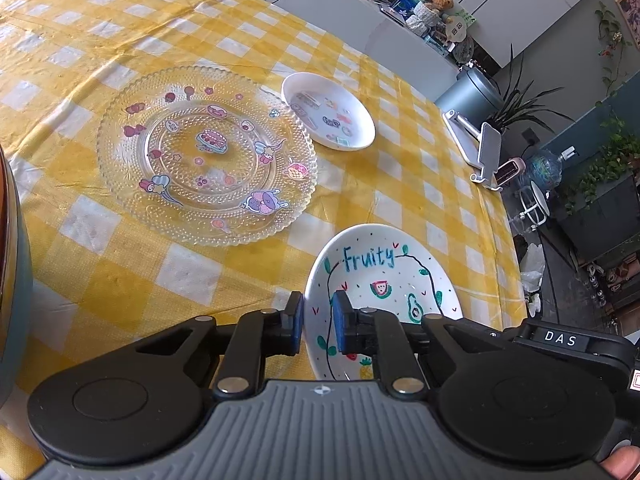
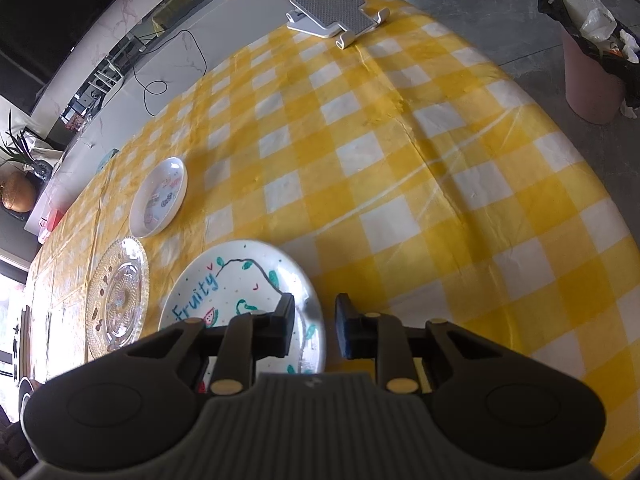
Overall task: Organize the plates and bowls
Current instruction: 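Lift the Fruity plate with the left tool, set it beside the bowl stack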
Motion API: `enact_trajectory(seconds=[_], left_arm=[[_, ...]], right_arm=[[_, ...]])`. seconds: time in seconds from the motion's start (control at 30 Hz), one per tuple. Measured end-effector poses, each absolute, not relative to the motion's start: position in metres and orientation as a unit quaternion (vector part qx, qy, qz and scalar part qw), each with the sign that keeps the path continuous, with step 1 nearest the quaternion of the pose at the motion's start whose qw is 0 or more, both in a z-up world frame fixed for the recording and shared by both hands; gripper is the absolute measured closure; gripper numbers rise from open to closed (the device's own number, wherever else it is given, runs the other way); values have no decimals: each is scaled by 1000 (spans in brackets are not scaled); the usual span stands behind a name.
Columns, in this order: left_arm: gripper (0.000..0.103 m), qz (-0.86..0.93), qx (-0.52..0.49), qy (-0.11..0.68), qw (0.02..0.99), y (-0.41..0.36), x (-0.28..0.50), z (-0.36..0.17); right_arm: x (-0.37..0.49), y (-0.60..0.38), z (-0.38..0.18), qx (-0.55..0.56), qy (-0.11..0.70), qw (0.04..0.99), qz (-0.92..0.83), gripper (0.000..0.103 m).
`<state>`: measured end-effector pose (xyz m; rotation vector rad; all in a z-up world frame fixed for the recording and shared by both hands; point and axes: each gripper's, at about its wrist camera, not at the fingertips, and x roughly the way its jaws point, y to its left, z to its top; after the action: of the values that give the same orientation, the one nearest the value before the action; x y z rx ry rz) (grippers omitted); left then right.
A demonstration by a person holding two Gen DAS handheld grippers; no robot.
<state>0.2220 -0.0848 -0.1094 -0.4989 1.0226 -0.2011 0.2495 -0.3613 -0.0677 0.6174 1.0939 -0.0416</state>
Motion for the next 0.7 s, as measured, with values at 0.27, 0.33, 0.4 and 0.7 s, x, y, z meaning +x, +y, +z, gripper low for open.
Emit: enact_trajectory(seconds=[0.27,0.33,0.4,0.7], left_arm=[[89,-97,-216,478,846,-88,220,-103],[89,-98,-213,476,848,-88,219,-100],[89,-102,-210,475,849,-88,217,-96],[89,-101,-209,474,849,-80,200,-80]], right_arm=[[247,-365,-70,320,511,798,-25,93],[245,-366,-68,320,508,799,-23,94],[244,-365,-66,317,506,802,-22,94],[231,-364,-56,322,493,808,3,95]])
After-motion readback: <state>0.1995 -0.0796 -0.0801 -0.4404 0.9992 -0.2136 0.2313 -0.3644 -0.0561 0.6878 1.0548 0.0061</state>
